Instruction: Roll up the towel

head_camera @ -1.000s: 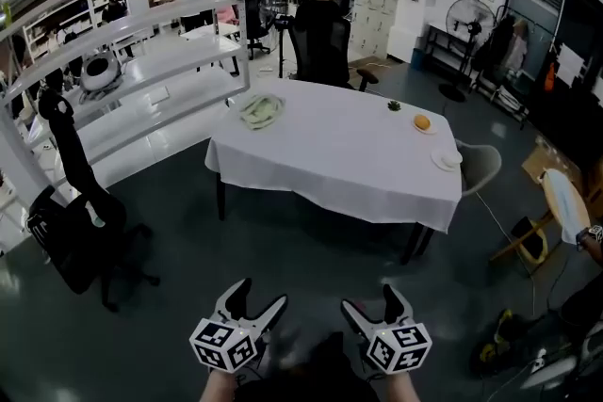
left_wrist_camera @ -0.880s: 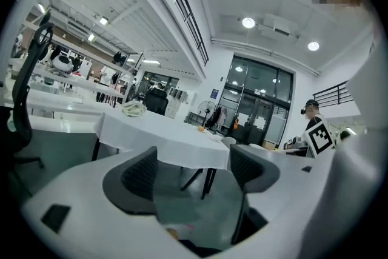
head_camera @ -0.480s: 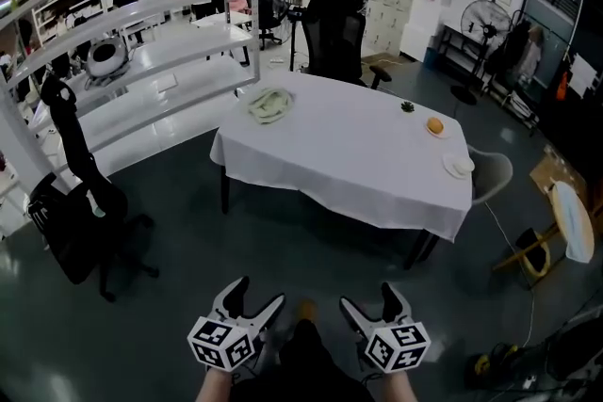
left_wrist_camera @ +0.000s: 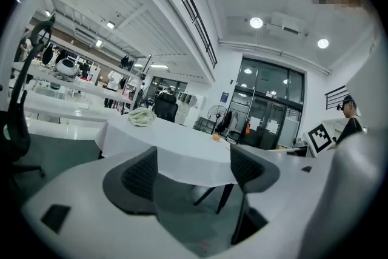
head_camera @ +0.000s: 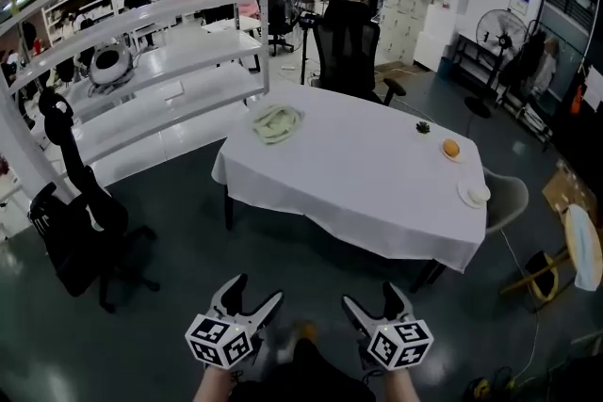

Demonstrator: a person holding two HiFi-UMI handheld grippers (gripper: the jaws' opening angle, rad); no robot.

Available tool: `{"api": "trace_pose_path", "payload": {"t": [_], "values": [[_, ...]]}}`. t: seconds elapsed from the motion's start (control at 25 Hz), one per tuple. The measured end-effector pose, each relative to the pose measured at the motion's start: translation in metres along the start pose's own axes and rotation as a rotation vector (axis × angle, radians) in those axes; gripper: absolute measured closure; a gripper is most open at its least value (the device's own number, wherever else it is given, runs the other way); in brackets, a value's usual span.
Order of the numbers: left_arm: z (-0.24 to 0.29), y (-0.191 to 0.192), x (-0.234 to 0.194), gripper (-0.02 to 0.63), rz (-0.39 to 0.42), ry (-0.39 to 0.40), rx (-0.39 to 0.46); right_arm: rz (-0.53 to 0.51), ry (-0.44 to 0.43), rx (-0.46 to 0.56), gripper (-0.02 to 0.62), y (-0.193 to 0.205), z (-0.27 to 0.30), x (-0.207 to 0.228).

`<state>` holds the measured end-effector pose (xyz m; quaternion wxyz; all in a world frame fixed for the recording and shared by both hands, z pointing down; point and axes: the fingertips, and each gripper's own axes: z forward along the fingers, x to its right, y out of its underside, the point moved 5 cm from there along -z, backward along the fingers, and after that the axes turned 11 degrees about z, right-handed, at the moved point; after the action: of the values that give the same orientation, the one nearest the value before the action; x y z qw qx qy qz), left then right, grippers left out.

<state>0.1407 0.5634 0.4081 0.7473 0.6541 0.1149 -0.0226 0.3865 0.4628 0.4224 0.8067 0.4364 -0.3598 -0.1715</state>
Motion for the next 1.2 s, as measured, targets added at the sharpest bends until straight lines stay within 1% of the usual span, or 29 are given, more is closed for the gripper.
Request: {"api": "trace_pose_path", "payload": {"t": [0.2, 0.48, 0.8, 1.04, 1.2], "values": [[0.045, -0.017, -0.020, 0.221, -0.008, -0.029, 0.021, -0.006, -0.008, 0.001, 0.141, -0.036, 0.038, 0.022], [0.090, -0.029, -0.030, 0.221, -0.014, -0.036, 0.021, -0.018, -0.013, 0.011, 0.141, -0.074, 0.073, 0.044], [0.135, -0.032, -0.049, 0.221, -0.014, -0.042, 0.017, -0.027, -0.016, -0.006, 0.141, -0.094, 0.114, 0.067], [0.163, -0.040, -0.068, 0.221, -0.006, -0.070, 0.046, -0.048, -0.036, 0.006, 0.141, -0.115, 0.145, 0.079], [0.176, -0.038, -0.072, 0.221, 0.008, -0.071, 0.053, -0.060, -0.056, -0.003, 0.141, -0.116, 0.158, 0.084]]}}
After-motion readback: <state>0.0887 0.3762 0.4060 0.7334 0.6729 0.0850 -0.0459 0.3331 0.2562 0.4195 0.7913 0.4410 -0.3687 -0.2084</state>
